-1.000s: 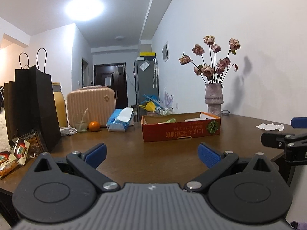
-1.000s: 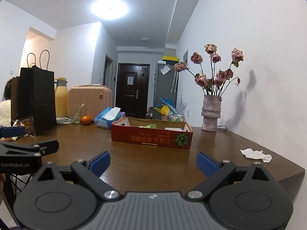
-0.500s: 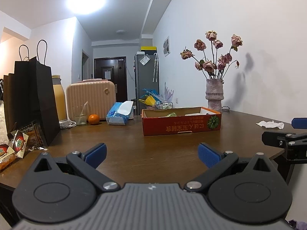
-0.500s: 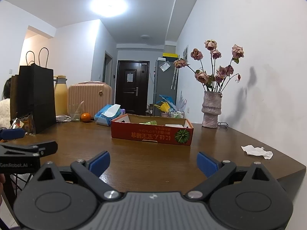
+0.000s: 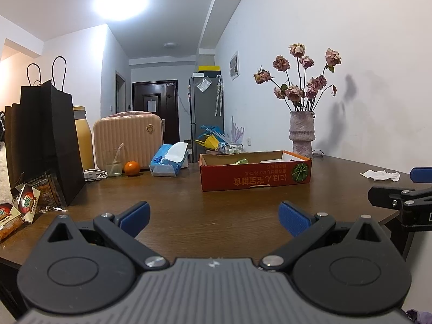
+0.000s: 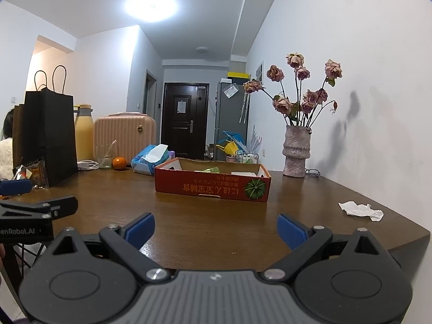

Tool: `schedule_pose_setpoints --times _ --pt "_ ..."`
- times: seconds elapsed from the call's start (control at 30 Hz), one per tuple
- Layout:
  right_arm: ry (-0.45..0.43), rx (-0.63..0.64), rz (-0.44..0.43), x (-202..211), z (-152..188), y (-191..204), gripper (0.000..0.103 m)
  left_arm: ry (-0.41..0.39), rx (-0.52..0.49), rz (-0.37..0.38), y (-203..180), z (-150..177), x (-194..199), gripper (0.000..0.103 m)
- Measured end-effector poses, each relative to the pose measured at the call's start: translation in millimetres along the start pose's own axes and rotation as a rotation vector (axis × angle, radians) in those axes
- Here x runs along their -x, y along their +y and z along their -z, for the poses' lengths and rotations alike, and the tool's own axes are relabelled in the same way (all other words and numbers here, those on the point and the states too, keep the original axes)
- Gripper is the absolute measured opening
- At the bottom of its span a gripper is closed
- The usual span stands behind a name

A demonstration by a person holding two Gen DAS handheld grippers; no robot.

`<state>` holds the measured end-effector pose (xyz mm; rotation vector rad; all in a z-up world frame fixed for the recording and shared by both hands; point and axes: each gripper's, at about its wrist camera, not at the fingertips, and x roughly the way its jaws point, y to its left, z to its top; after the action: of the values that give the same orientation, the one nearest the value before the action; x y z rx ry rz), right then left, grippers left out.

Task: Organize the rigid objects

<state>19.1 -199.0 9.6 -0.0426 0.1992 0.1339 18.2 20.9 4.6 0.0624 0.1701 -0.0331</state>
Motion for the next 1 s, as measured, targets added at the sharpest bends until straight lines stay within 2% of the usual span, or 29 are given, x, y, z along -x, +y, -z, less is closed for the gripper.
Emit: schedule_pose_setpoints --times 1.0 --pt "0.002 -0.002 0.002 -0.7 0.9 -2.7 0.098 0.001 -0.002 0.0 -0.4 -0.4 1.1 0.103"
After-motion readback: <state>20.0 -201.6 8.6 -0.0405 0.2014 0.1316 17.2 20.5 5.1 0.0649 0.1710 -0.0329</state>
